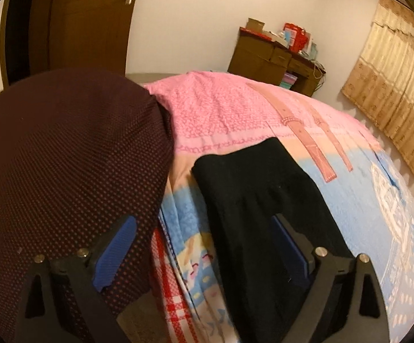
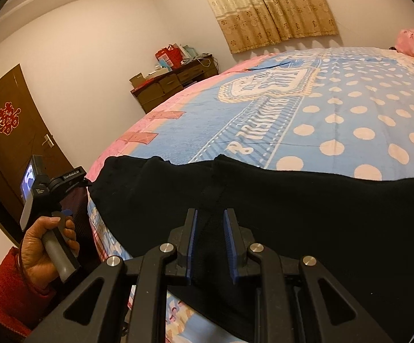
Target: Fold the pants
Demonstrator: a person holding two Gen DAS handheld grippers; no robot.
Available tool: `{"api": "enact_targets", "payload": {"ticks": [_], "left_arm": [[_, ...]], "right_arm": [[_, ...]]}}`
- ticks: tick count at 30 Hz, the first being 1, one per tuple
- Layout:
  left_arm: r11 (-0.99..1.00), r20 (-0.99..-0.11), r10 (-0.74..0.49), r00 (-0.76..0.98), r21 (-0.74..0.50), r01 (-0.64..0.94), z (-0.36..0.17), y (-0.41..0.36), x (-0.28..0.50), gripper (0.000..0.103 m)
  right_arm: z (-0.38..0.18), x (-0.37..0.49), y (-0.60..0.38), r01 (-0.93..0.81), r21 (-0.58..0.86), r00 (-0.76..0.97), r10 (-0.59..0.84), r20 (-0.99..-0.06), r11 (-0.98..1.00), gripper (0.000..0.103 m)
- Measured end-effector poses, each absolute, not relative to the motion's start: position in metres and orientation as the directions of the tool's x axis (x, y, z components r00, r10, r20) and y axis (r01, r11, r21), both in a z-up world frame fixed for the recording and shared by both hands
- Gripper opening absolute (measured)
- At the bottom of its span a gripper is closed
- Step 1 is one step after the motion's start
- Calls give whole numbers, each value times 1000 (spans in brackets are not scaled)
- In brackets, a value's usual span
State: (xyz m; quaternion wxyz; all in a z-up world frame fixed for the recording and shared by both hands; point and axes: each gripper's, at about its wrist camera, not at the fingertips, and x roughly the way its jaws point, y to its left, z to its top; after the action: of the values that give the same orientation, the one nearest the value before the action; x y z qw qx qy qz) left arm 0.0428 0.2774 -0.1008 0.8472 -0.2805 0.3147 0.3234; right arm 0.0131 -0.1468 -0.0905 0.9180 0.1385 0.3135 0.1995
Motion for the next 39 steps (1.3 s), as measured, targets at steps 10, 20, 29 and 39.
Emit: {"api": "enact_targets", "payload": {"ticks": [10, 20, 29, 39], "left_arm": [[667, -757, 333, 562, -231, -708, -117, 259, 65, 95], [695, -779, 152, 608, -353, -627, -132, 265, 103, 51], [663, -729, 85, 679, -468, -585, -131, 288, 87, 16], [808, -595, 58, 801, -444, -388, -73, 252, 80, 9]], "right_arm": [[-93, 16, -157, -253, 408, 722, 452, -524, 877, 20], [-86, 12, -179, -200, 432, 752, 421, -508, 879, 20], [-80, 4, -187, -187, 444, 766, 413, -493, 876, 20], [-73, -15, -207, -135, 453, 801, 366, -474, 881, 20]]}}
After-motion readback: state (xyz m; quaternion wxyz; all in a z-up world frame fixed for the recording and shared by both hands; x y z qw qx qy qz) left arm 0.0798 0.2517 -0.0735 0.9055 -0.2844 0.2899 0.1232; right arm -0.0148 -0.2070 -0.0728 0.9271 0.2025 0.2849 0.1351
